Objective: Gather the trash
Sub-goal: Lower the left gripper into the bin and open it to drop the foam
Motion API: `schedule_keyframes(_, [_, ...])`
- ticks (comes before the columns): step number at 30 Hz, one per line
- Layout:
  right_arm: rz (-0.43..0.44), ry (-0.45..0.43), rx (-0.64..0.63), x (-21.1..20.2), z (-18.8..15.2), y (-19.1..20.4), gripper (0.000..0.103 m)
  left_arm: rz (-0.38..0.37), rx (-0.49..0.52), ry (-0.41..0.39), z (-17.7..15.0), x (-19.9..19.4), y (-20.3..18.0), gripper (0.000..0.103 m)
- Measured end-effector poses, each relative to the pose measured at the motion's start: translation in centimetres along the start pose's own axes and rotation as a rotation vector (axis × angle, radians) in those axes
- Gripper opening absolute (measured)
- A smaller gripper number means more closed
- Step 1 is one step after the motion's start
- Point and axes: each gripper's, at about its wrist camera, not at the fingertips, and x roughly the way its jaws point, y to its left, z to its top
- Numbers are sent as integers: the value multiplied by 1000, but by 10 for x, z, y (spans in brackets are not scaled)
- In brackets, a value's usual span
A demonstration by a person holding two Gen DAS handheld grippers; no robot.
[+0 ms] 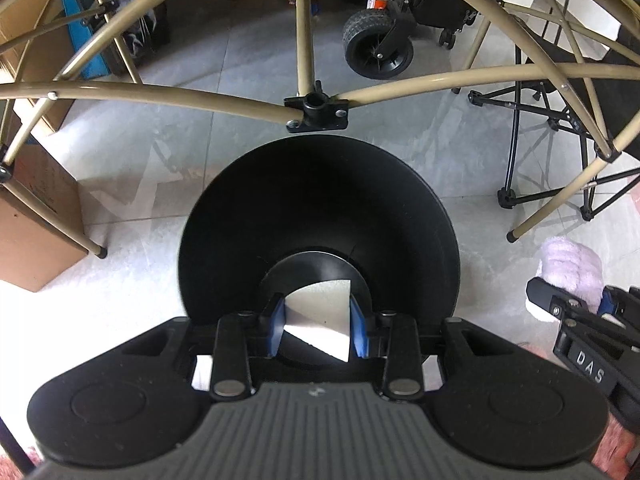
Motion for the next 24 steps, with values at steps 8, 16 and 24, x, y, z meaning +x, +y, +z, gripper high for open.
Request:
schedule_keyframes(8, [-13,3,18,7,2,-7,29,4,-45,59,11,16,-8,34])
schedule_keyframes(16, [-12,12,24,10,0,-9,29,12,-57,78,15,24,-14,36])
schedule_keyframes(24, [-10,12,25,10,-1,-10,29,14,-115,93,16,25,-8,100])
